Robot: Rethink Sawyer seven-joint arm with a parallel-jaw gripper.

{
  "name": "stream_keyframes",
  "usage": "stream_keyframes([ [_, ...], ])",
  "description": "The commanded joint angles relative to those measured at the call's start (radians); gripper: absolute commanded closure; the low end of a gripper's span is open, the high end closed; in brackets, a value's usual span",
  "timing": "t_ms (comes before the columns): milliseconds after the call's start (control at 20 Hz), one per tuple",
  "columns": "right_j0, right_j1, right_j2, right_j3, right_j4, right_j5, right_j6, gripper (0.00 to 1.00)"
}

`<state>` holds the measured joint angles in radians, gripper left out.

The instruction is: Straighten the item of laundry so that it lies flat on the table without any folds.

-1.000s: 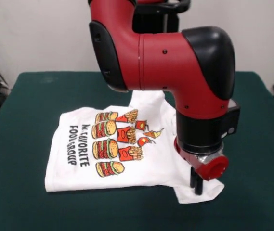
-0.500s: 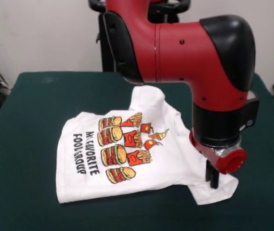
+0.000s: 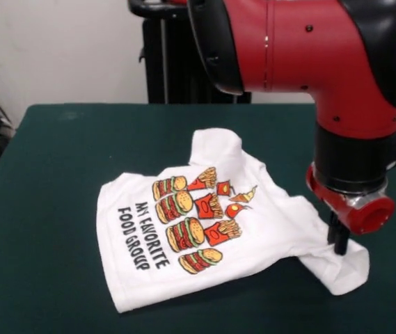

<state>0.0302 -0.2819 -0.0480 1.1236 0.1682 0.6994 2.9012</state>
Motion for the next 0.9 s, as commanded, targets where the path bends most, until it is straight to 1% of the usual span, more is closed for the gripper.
stream_keyframes([
  [50, 0.079, 0.042, -0.069, -0.014, 0.129, 0.1, 0.44, 1.0],
  [200, 0.1, 0.061, -0.09, -0.036, 0.164, 0.1, 0.457, 1.0],
  [450, 0.116, 0.11, -0.108, -0.078, 0.196, 0.078, 0.457, 1.0],
  [750, 0.124, 0.139, -0.151, -0.1, 0.212, 0.073, 0.45, 1.0],
  [800, 0.126, 0.144, -0.167, -0.113, 0.199, 0.091, 0.436, 1.0],
  [850, 0.128, 0.144, -0.174, -0.109, 0.205, 0.078, 0.413, 0.0],
  [900, 0.125, 0.137, -0.169, -0.097, 0.209, 0.063, 0.41, 0.0],
])
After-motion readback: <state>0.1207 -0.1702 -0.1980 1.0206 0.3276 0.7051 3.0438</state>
